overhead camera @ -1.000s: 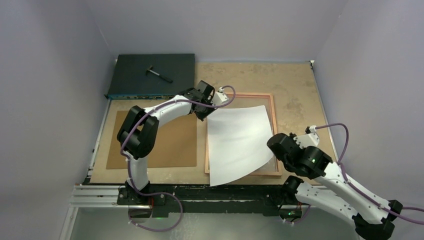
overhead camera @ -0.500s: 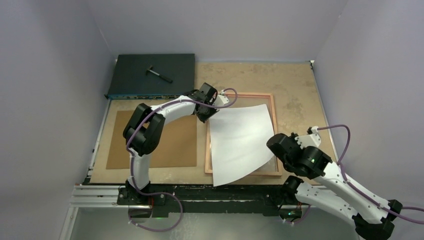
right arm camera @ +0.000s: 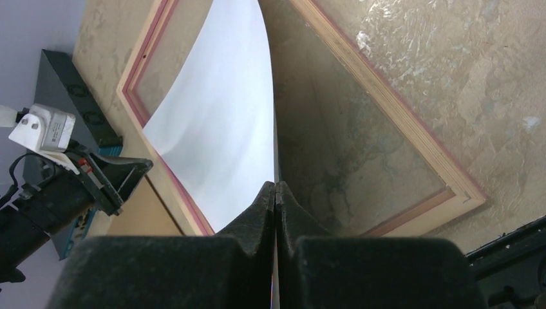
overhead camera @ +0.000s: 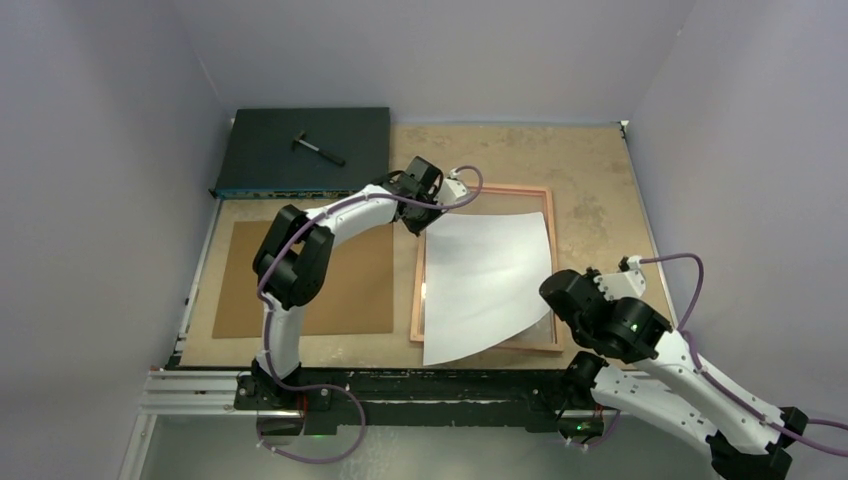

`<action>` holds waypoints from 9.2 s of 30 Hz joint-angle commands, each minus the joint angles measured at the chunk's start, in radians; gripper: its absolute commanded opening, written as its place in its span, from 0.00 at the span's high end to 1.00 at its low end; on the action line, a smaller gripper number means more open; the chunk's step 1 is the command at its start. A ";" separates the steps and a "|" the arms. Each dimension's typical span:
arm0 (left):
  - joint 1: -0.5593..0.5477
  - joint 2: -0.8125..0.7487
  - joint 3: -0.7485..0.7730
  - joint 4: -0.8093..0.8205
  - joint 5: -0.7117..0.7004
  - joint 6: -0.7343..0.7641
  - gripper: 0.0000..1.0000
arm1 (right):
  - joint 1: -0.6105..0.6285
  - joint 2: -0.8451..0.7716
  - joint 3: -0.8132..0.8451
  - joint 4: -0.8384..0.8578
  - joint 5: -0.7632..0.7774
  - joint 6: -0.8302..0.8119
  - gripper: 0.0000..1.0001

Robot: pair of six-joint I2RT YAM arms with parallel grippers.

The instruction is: Put the photo into the frame

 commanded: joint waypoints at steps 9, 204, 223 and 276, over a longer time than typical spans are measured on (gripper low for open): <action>-0.018 -0.049 0.000 0.003 0.005 -0.021 0.97 | -0.003 -0.011 -0.051 -0.015 -0.053 0.050 1.00; 1.079 -0.215 -0.704 0.031 0.115 0.357 1.00 | 0.007 1.306 0.437 1.409 -0.852 -0.612 0.05; 1.045 -0.248 -0.663 0.015 0.044 0.354 1.00 | 0.064 1.304 0.670 0.911 -0.508 -0.703 0.07; 0.918 -0.175 -0.626 -0.103 0.072 0.372 1.00 | -0.002 1.203 0.459 1.276 -0.772 -0.538 0.02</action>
